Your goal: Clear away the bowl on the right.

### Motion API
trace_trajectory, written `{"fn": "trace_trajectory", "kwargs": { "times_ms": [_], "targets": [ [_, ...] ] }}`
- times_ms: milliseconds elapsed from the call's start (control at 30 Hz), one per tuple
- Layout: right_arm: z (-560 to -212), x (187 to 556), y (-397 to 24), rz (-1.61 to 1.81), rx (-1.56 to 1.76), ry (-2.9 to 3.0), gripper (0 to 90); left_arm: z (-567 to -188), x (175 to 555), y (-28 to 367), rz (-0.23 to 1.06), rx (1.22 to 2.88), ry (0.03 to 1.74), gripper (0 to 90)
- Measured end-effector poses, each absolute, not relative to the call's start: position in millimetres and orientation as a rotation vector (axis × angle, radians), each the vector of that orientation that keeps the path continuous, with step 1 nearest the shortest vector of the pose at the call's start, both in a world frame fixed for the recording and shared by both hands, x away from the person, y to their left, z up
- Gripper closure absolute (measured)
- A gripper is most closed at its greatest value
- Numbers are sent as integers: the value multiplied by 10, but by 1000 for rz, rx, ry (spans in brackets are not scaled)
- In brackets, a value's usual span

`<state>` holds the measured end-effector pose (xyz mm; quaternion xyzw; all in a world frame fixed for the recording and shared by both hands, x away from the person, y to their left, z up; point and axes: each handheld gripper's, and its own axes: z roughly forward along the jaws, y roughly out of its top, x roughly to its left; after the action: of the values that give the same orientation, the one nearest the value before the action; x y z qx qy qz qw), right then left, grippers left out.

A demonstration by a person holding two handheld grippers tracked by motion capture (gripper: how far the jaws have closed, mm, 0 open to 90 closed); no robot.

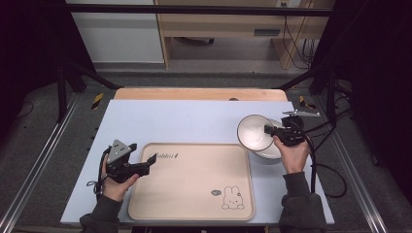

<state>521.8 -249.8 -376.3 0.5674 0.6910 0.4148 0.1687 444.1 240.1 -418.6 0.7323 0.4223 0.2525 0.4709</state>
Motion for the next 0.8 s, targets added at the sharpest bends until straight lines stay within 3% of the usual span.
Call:
{"fn": "trace_trajectory", "kwargs": {
  "times_ms": [800],
  "targets": [
    [-3675,5109,-2024,1226,1491,2090,827,-4179,4425,2418,623,1793,1031,151]
  ]
}}
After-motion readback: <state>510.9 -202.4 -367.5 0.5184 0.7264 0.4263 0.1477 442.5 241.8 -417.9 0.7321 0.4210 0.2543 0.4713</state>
